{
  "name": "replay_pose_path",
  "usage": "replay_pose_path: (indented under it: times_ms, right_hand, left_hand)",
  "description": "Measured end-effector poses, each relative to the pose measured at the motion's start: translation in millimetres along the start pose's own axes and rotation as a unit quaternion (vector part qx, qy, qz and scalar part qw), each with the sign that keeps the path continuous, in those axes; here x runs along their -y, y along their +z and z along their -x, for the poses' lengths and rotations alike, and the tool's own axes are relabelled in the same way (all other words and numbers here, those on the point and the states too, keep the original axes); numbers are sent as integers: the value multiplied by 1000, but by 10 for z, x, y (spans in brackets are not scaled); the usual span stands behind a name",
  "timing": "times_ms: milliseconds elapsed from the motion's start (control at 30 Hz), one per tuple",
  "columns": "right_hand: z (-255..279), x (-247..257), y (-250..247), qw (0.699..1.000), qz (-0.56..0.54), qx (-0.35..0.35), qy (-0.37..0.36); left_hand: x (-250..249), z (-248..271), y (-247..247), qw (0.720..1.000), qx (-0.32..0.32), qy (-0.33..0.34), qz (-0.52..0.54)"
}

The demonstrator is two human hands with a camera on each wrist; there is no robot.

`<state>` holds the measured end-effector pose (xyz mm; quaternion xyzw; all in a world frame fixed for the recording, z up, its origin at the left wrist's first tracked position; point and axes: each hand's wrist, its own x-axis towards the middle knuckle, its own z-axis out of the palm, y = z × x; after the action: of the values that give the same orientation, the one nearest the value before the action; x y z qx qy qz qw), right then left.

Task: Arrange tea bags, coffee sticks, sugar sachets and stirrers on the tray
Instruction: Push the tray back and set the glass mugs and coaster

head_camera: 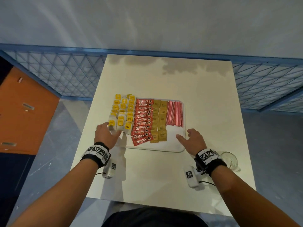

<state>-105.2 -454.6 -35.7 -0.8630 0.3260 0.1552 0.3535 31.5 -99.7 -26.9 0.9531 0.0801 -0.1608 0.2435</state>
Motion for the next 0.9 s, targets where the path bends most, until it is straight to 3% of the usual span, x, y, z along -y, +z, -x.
replay_pose_path:
  times_ms: [167, 500, 633, 900]
  right_hand:
    - [-50, -42, 112, 999, 26, 2, 22]
    - [-3, 126, 234, 998, -6, -49, 50]
    - [-4, 89, 357, 996, -17, -65, 55]
    - [120, 285, 452, 990, -90, -80, 67]
  left_hand:
    - [150, -112, -12, 999, 27, -42, 16]
    - [197, -299, -54, 996, 81, -19, 40]
    - [162, -323, -31, 988, 98, -62, 100]
    - [101, -163, -16, 980, 58, -64, 177]
